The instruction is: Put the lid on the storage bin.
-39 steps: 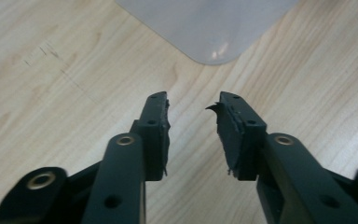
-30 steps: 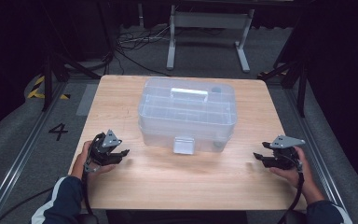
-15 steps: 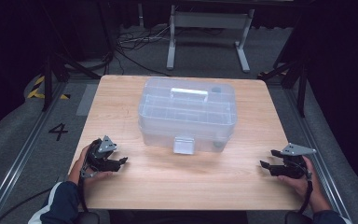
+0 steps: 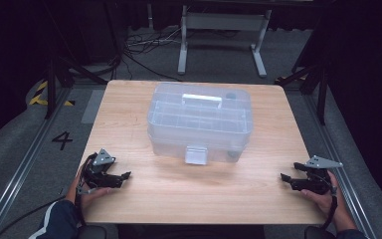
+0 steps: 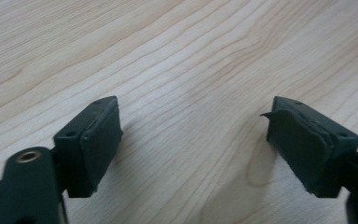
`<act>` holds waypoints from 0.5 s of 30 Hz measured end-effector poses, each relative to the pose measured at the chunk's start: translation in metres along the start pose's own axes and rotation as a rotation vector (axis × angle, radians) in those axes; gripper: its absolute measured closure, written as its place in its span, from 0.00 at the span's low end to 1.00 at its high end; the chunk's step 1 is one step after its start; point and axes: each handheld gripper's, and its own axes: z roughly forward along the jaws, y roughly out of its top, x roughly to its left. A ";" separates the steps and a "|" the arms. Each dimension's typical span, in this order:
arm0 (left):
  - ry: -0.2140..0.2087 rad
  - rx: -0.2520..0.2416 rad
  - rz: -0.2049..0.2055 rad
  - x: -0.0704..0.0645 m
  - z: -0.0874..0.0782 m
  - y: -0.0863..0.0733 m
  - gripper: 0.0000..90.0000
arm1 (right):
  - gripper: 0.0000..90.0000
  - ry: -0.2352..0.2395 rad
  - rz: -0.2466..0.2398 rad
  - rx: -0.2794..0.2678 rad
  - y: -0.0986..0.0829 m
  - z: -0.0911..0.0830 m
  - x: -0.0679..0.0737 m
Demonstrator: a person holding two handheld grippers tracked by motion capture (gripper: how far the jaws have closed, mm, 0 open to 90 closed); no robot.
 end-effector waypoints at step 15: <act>0.011 0.003 -0.019 -0.002 -0.001 -0.001 0.18 | 0.26 0.004 0.004 0.002 0.000 0.000 -0.001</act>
